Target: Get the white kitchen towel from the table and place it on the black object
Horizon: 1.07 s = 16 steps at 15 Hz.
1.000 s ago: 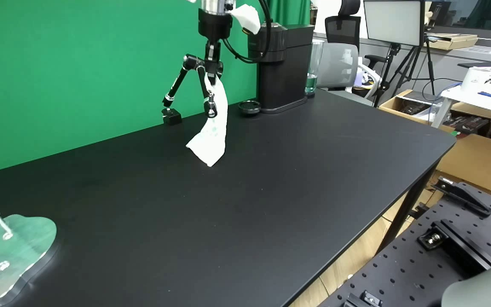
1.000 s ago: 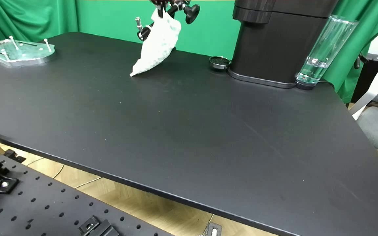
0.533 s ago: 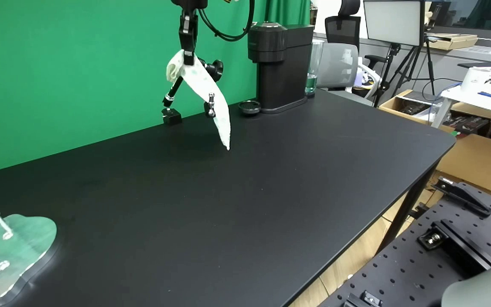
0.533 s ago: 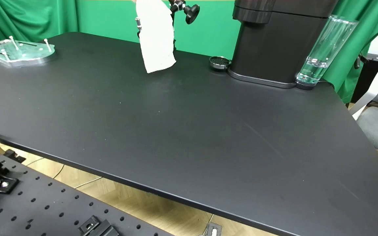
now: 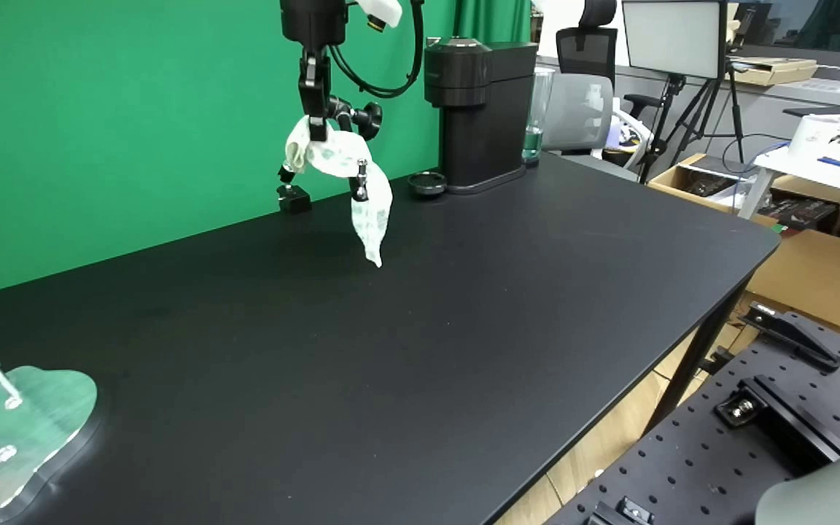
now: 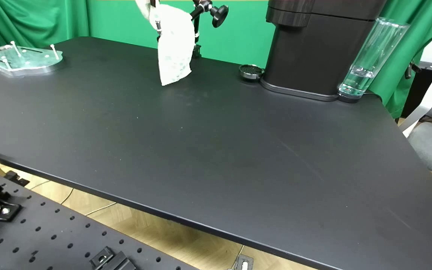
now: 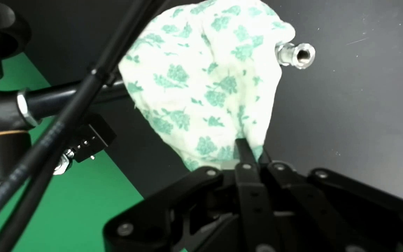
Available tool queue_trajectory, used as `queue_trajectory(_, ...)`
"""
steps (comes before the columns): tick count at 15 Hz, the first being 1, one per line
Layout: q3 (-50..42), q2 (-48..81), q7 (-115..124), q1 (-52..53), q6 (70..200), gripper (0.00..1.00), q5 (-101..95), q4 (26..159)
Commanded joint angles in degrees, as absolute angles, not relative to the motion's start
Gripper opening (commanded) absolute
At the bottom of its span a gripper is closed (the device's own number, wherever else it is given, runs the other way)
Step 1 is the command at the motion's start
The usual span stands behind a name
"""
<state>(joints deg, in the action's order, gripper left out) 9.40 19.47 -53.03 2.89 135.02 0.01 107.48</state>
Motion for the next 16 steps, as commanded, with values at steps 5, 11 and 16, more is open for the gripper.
queue_trajectory(5,8.91,29.21,-51.41,2.86,128.83,0.01,-1.08,98.26)
queue_trajectory(11,8.73,34.31,-51.34,3.15,125.55,0.01,-1.89,93.41)
queue_trajectory(16,8.7,35.29,-50.94,3.7,124.59,0.3,-3.13,91.24)
